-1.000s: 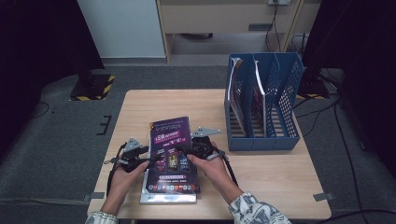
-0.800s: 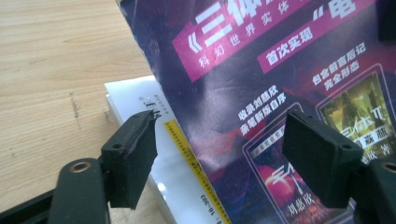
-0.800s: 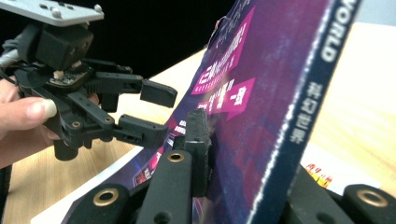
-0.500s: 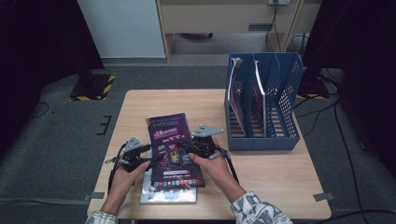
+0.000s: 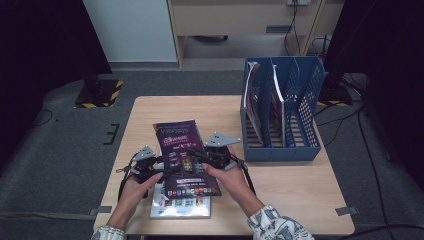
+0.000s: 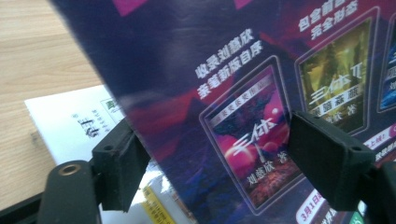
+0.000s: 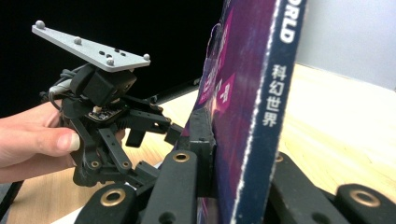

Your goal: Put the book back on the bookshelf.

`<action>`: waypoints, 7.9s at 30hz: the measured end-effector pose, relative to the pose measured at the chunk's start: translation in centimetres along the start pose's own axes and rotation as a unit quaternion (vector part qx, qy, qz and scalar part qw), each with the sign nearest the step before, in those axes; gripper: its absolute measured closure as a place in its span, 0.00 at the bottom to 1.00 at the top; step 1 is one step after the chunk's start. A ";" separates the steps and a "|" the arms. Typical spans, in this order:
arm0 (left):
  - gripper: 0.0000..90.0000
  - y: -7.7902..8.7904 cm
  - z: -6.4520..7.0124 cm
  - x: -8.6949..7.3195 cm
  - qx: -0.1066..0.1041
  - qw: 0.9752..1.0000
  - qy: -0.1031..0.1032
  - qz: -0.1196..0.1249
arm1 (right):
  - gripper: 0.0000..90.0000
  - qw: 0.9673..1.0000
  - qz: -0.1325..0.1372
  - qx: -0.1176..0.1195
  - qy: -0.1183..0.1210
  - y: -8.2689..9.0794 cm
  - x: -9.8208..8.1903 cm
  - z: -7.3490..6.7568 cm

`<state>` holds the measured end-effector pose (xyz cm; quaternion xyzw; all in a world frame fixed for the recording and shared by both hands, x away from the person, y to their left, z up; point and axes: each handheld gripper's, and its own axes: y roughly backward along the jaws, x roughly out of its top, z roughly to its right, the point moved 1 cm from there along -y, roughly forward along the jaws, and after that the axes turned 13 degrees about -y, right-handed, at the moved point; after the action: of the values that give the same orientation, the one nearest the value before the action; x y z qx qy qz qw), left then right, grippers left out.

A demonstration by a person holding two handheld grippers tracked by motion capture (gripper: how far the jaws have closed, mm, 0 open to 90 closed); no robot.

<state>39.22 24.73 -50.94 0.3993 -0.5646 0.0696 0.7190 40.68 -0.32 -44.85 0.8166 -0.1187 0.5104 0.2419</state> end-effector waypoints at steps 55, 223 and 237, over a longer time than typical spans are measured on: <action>0.90 4.8 0.7 4.0 0.119 0.986 -0.094 0.073 | 0.90 0.998 0.032 -0.006 0.049 1.7 2.6 -0.7; 0.07 2.9 -3.5 -1.6 0.213 0.974 -0.041 -0.072 | 0.93 0.994 0.097 -0.034 0.041 9.5 8.4 -0.6; 0.07 3.4 -3.9 -2.0 0.221 0.971 -0.039 -0.082 | 0.93 0.993 0.098 -0.052 0.036 14.1 8.3 0.8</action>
<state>39.63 30.27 -51.12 0.5957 -0.5282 0.1174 0.5936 38.86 -12.32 -33.89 0.7682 -0.2158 0.5543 0.2368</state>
